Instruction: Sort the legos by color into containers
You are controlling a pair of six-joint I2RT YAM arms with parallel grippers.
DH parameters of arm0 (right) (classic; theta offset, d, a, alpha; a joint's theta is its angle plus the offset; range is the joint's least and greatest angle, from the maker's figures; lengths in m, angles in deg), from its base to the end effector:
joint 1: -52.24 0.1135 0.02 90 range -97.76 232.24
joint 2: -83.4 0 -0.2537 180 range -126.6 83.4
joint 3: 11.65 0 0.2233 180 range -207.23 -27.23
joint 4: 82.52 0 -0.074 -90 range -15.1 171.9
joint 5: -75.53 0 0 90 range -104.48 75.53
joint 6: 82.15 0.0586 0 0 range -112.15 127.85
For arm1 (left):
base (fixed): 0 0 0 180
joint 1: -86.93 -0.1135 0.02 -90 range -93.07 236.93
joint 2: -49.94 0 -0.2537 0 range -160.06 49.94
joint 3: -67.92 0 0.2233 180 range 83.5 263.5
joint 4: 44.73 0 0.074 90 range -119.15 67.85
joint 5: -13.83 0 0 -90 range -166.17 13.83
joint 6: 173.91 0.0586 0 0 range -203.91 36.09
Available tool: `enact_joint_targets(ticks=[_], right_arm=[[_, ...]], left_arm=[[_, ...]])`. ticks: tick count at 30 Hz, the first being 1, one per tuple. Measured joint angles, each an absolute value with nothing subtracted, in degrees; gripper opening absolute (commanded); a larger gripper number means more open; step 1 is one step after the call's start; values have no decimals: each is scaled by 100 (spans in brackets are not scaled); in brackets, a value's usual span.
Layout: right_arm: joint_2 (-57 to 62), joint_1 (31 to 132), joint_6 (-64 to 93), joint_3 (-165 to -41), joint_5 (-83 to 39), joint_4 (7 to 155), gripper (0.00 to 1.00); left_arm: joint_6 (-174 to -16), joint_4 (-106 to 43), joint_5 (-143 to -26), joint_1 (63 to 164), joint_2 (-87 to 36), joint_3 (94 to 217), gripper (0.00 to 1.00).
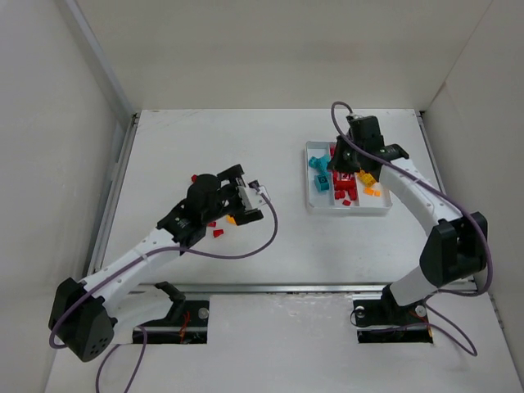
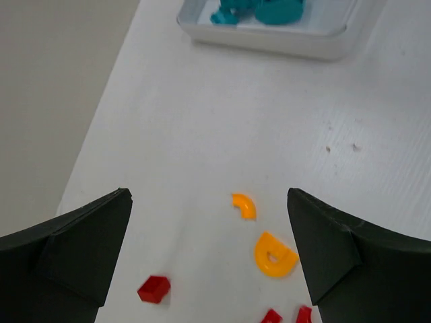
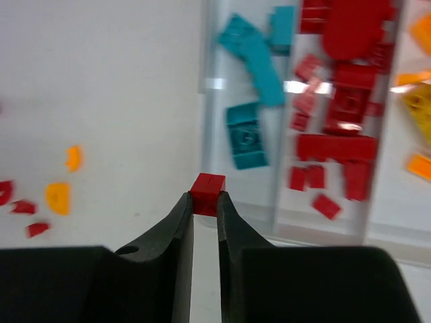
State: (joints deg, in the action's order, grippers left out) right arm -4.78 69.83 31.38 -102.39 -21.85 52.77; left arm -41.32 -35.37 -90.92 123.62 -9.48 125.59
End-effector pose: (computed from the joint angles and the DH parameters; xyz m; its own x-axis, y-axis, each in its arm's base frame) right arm 0.3151 0.1078 0.2884 -0.7424 0.1800 -0.6453 -0.1026 0.9213 0.3750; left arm 0.1854 -0.1568 0.2999 0.4128 0.5085 -0.7556 0.6774 0.3831 0.6279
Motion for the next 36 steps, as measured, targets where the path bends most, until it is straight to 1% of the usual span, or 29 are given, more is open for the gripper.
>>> enact_joint_targets(ticks=[6, 10, 11, 12, 14, 15, 16, 18, 19, 24, 25, 26, 27, 28, 29, 30, 31, 32, 34, 35, 36], right_arm=[[-841, 6954, 2710, -10258, -557, 4624, 0], [-1470, 6939, 2531, -10344, 73, 4482, 0], [-1636, 6926, 2498, -10361, 173, 4473, 2], [-1798, 6919, 2450, -10390, 258, 4445, 9], [-2060, 6917, 2393, -10470, 418, 4399, 20], [-2100, 6917, 2364, -10547, 488, 4346, 35], [-2115, 6917, 2343, -10593, 501, 4353, 43], [-2161, 6915, 2292, -10706, 540, 4333, 57], [-2165, 6915, 2275, -10735, 556, 4338, 59], [-2128, 6915, 2133, -10785, 470, 4320, 60], [-2091, 6915, 2091, -10787, 359, 4322, 62], [-2025, 6915, 2050, -10787, 223, 4322, 70], [-1936, 6915, 1993, -10787, 81, 4331, 74], [-1826, 6915, 1912, -10787, -72, 4338, 83], [-1708, 6926, 1851, -10787, -222, 4357, 94], [-1547, 6952, 1763, -10787, -402, 4403, 99], [-1394, 7005, 1678, -10787, -557, 4466, 99], [-1247, 7099, 1599, -10787, -699, 4563, 99], [-1044, 7383, 1486, -10809, -933, 4770, 99], [-1013, 7608, 1433, -10881, -1044, 4866, 99], [-1042, 7831, 1405, -10960, -1136, 4947, 99]], left_arm=[[-4044, -3187, -8587, 12362, -821, 11980, 100], [-4110, -3095, -8342, 12362, -812, 11757, 100], [-4132, -3095, -8307, 12362, -812, 11720, 100], [-4160, -3093, -8252, 12362, -804, 11674, 100], [-4224, -3084, -8163, 12362, -797, 11580, 100], [-4250, -3073, -8123, 12362, -797, 11536, 100], [-4283, -3065, -8086, 12362, -797, 11497, 100], [-4335, -3017, -8034, 12362, -795, 11459, 100], [-4361, -3006, -8018, 12362, -793, 11451, 100], [-4525, -2995, -7944, 12356, -718, 11385, 100], [-4573, -2995, -7918, 12356, -712, 11385, 100], [-4648, -2997, -7892, 12347, -708, 11385, 97], [-4777, -2999, -7868, 12310, -703, 11385, 93], [-4932, -3001, -7811, 12281, -697, 11385, 83], [-5089, -3014, -7719, 12244, -692, 11383, 77], [-5257, -3038, -7584, 12200, -688, 11381, 71], [-5450, -3091, -7393, 12154, -681, 11363, 64], [-5627, -3161, -7160, 12115, -677, 11324, 51], [-5939, -3268, -6620, 12023, -675, 11241, 40], [-6077, -3285, -6305, 11971, -675, 11197, 37], [-6189, -3331, -5977, 11921, -677, 11140, 37]])
